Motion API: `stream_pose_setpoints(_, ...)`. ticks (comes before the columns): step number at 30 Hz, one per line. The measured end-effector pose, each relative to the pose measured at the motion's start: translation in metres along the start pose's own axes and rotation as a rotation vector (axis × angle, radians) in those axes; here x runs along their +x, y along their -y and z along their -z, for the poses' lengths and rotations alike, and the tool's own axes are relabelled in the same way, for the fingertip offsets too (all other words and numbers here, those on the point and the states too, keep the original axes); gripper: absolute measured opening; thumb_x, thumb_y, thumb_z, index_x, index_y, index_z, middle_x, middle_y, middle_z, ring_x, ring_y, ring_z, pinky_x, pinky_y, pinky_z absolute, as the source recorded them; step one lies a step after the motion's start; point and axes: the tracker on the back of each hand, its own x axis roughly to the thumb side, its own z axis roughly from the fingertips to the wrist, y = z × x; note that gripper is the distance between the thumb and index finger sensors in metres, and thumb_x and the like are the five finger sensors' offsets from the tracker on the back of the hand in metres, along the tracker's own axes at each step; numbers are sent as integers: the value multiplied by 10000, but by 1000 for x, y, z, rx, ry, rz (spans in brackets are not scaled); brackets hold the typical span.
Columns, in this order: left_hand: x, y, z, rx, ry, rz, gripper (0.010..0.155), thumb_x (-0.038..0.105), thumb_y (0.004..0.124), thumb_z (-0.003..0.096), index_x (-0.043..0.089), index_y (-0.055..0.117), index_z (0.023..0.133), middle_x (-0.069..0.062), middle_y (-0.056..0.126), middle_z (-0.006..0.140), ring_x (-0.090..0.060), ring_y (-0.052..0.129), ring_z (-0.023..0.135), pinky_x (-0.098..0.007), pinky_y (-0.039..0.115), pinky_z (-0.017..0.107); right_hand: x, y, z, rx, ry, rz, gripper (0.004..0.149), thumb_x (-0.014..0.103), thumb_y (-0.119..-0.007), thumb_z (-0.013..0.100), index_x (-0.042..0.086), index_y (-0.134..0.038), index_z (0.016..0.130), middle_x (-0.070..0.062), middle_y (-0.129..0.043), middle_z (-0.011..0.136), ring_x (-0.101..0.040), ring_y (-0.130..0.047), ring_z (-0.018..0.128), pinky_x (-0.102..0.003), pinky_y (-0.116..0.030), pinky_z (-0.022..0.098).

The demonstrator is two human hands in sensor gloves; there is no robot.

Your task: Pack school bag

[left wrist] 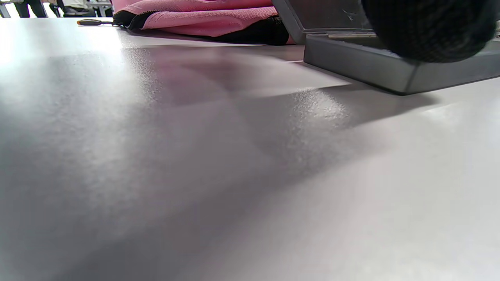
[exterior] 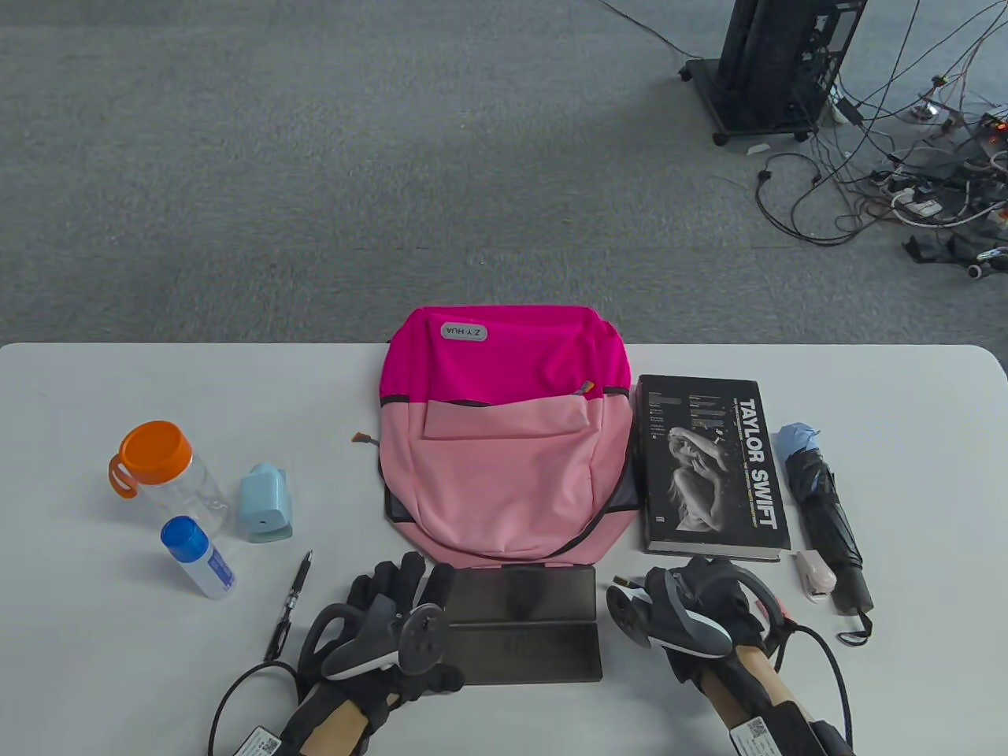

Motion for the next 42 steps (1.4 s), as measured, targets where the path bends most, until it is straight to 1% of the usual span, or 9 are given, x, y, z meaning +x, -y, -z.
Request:
stream_pose_setpoints(2, 0, 0, 0, -1, 1, -5, 1165, 698, 724, 374, 158, 31, 1138, -327, 28, 1206, -638, 163, 1033, -801, 285, 746, 5, 13, -5, 1, 62, 93, 571, 314, -1054, 308, 159, -915, 840, -108, -1077, 675, -345, -1068, 618, -629, -858, 546)
stream_pose_setpoints(5, 0, 0, 0, 0, 1, -6, 1165, 698, 723, 375, 156, 29, 1137, -329, 27, 1206, -638, 164, 1033, -801, 286, 746, 27, 27, -9, -15, 179, 197, 561, 310, -1054, 310, 158, -923, 833, -116, -1080, 675, -349, -1071, 611, -628, -864, 535)
stream_pose_setpoints(8, 0, 0, 0, 1, 0, -6, 1164, 698, 723, 375, 156, 29, 1137, -329, 27, 1205, -637, 164, 1033, -801, 287, 745, 54, 34, -8, -30, 249, 212, 562, 311, -1047, 315, 152, -920, 838, -119, -1079, 676, -348, -1071, 608, -623, -867, 531)
stream_pose_setpoints(12, 0, 0, 0, 2, -1, -2, 1163, 700, 717, 377, 155, 26, 1136, -328, 22, 1204, -638, 163, 1032, -800, 285, 747, 95, 32, 2, -7, 333, 262, 555, 293, -1024, 338, 148, -900, 860, -129, -1065, 698, -356, -1058, 627, -629, -857, 534)
stream_pose_setpoints(16, 1, 1, 0, 5, -3, 2, 1163, 699, 716, 379, 148, 25, 1135, -329, 23, 1204, -638, 164, 1032, -800, 287, 745, 129, 27, 12, -2, 384, 182, 550, 282, -1007, 347, 148, -893, 868, -133, -1056, 712, -361, -1049, 638, -627, -855, 539)
stream_pose_setpoints(20, 0, 1, 1, 3, -1, 0, 1164, 698, 715, 378, 144, 27, 1137, -329, 23, 1204, -638, 162, 1032, -801, 285, 746, 137, 31, 19, 36, 400, 275, 526, 268, -989, 363, 148, -897, 867, -147, -1045, 724, -374, -1038, 646, -636, -841, 542)
stream_pose_setpoints(25, 0, 1, 1, 9, -1, 0, 1161, 695, 718, 377, 149, 28, 1136, -330, 27, 1205, -637, 165, 1033, -800, 287, 746, 146, 30, 21, 26, 417, 274, 503, 247, -955, 379, 164, -893, 871, -149, -1030, 752, -382, -1022, 676, -636, -838, 546)
stream_pose_setpoints(31, -1, 1, 1, 10, -3, -2, 1155, 693, 715, 376, 154, 34, 1137, -328, 31, 1206, -637, 167, 1033, -799, 288, 747, 133, 25, 20, 15, 411, 340, 534, 252, -941, 387, 164, -855, 906, -161, -980, 824, -402, -985, 735, -637, -830, 549)
stream_pose_setpoints(42, -2, 0, 1, 11, -13, 1, 1140, 692, 714, 375, 177, 43, 1139, -320, 35, 1212, -637, 170, 1034, -800, 289, 747, 115, 20, 13, 5, 403, 425, 547, 262, -949, 382, 153, -849, 909, -159, -973, 836, -398, -986, 735, -642, -824, 555)
